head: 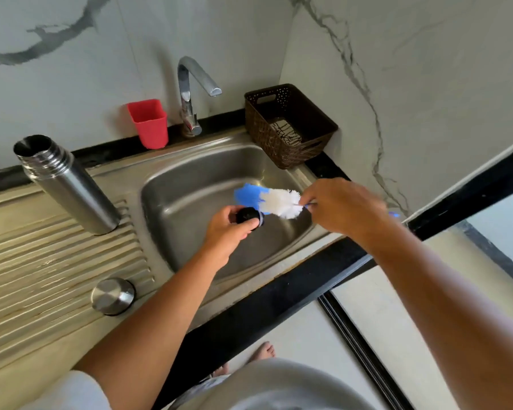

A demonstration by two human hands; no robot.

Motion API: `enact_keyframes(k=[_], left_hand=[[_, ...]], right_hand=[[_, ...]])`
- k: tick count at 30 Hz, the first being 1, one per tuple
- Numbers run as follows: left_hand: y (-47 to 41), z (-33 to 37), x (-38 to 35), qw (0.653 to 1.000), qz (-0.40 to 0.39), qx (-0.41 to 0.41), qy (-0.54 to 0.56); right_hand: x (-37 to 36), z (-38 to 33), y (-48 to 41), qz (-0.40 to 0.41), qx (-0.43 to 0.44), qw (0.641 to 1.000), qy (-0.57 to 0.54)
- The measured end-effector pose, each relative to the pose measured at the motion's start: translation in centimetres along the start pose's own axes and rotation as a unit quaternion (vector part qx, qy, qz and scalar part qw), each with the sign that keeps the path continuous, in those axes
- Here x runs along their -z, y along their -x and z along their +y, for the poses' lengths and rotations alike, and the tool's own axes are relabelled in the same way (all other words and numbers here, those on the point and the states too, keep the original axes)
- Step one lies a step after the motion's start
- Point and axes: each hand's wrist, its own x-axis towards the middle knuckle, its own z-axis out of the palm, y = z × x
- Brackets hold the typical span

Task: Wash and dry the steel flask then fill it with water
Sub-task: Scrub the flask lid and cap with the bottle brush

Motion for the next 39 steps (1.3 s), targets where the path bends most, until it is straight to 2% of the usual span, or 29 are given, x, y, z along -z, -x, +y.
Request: enact_keyframes(k=[3,6,8,13,16,21,25,31,34,36,39], left_hand=[[-0.6,0.0,2.1,0.999,0.029,0.019,0.024],[0.7,0.7,0.2,0.999,-0.031,0.004,0.034],[1.0,0.5,-0.2,0.998,-0.039,0.01,0.054],[-0.5,0.3,3.7,0.995,0.032,0.041,0.087],[0.4,1.0,1.7,0.997,-0.021,0.017,0.067],[0.9,0.1,2.8,0.996,-0.051,-0.012,0.071],[-0.1,-0.2,4.5,0.992,-0.029,0.008,0.126],[-1.9,-1.3,5.2,0.987,0.037,0.051,0.147],[-2.5,-1.3,5.4,0.984,0.049,0.064,0.161],[-2.6,-1.1,5.3,0.983,0.044,0.064,0.164],[-2.7,-0.9,5.3,0.983,0.036,0.059,0.169]], right_hand=[[1.6,-0.1,0.8,0.014,0.025,0.999,0.017],[0.0,-3.1,-1.1,-0.003,0.041,0.998,0.043],[-0.3,-3.9,-2.2,-0.014,0.028,0.999,0.023],[2.7,-2.8,-0.9,0.009,0.036,0.999,0.027],[0.6,-5.0,-1.9,-0.011,0.049,0.997,0.056],[0.6,-4.4,-3.3,-0.014,0.015,1.0,0.013],[0.7,-3.4,-2.6,0.025,-0.006,1.0,-0.013],[2.9,-2.4,-1.8,-0.005,-0.038,0.994,-0.107],[4.2,-2.1,-1.0,0.057,-0.025,0.996,-0.068],[4.5,-2.2,-0.7,0.084,-0.016,0.993,-0.081],[3.8,-2.7,-0.6,0.047,-0.013,0.991,-0.128]])
